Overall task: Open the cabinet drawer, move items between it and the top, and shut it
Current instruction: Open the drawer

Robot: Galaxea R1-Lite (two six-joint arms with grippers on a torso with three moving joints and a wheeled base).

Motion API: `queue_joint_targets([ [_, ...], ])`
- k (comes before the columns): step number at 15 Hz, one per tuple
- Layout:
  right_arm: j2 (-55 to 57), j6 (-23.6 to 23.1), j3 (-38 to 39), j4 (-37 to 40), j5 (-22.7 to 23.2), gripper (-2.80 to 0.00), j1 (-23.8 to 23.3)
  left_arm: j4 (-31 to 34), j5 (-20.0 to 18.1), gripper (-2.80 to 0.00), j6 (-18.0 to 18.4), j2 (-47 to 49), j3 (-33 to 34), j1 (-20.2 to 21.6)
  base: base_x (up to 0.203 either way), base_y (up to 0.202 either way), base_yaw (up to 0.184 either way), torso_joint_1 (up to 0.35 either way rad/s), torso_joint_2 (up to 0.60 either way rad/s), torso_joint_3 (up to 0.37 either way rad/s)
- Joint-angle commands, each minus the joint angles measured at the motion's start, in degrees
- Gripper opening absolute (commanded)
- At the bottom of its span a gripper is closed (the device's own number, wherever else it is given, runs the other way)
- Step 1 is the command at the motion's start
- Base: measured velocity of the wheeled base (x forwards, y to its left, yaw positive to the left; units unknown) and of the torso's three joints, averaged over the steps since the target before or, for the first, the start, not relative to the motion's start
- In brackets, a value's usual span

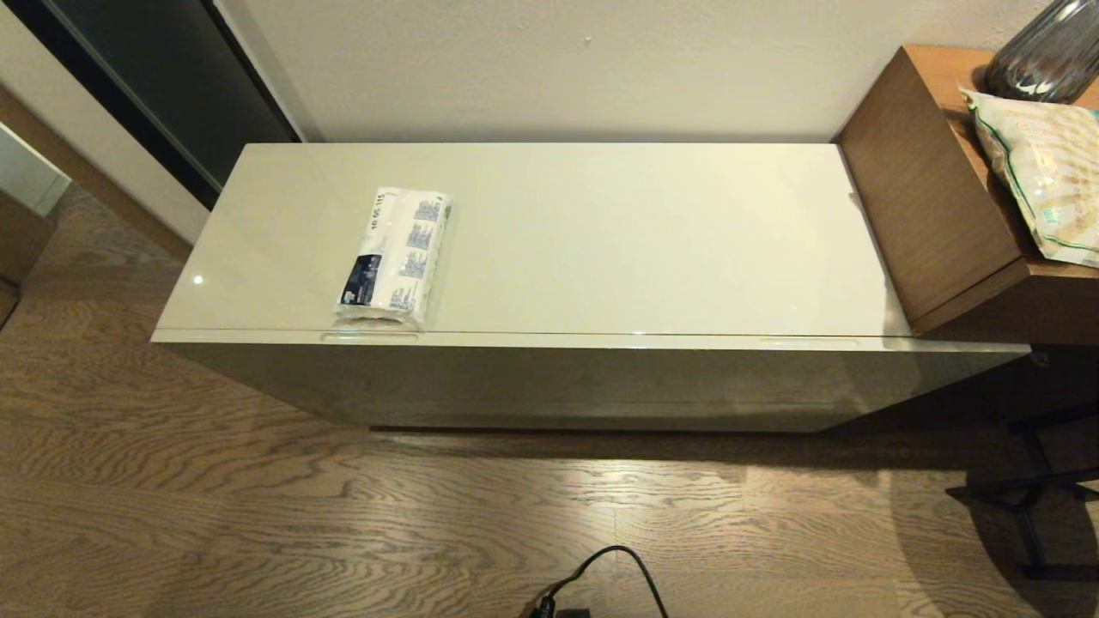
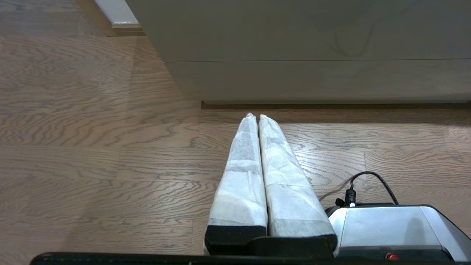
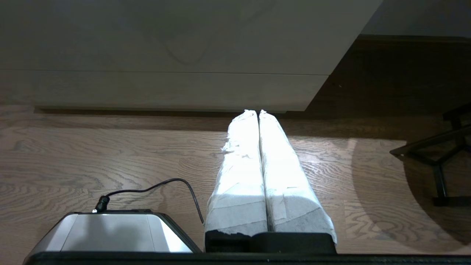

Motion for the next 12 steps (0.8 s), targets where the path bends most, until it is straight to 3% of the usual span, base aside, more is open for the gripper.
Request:
queue_joint_targets([
  [1,0.0,-0.1,0.0,0.0,0.0,-2.80,0.0,0.0,0.0,-2.80,0.0,0.1,0.0,0.0,0.000,0.000,0.000,0.000,0.00,0.000],
  [12,-0.1,-0.1,0.0,0.0,0.1,-2.80,0.0,0.0,0.0,-2.80,0.0,0.1,0.0,0.0,0.000,0.000,0.000,0.000,0.00,0.000],
])
